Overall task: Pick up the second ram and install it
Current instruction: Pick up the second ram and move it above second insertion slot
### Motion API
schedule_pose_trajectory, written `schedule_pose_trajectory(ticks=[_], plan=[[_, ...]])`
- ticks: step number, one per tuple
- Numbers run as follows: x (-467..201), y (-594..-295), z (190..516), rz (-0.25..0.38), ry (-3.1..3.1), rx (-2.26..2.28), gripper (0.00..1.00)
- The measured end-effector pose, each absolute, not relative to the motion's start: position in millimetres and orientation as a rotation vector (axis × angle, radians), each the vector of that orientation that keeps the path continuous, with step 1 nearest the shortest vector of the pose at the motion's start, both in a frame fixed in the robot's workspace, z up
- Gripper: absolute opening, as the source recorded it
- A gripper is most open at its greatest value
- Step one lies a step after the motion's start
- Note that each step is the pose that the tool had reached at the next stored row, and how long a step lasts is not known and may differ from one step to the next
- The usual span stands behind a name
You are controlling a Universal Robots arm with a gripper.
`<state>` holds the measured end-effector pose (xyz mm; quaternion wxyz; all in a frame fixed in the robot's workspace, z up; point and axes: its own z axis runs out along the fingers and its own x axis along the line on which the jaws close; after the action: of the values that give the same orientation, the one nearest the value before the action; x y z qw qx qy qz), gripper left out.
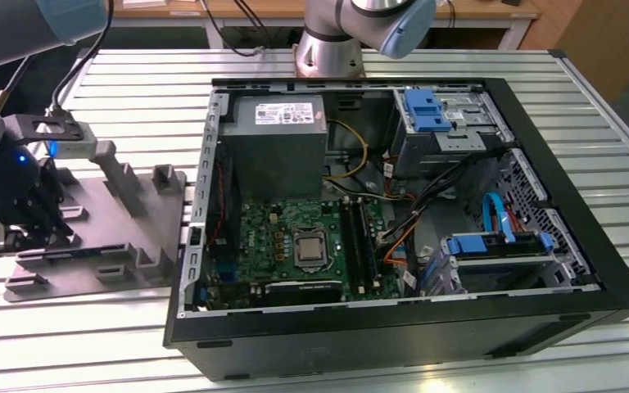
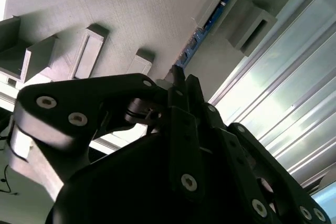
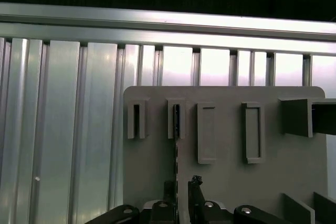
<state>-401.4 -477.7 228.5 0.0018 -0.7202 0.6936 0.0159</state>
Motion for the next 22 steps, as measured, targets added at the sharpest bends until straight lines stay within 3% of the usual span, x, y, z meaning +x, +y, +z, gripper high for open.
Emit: schedule_pose_trajectory(ticks=[3, 22], plan=[[-401.4, -477.7, 228.5, 0.05, 2.176, -2.261, 0.3], [-401.8, -478.1, 198.1, 0.05, 2.175, -2.262, 0.3]])
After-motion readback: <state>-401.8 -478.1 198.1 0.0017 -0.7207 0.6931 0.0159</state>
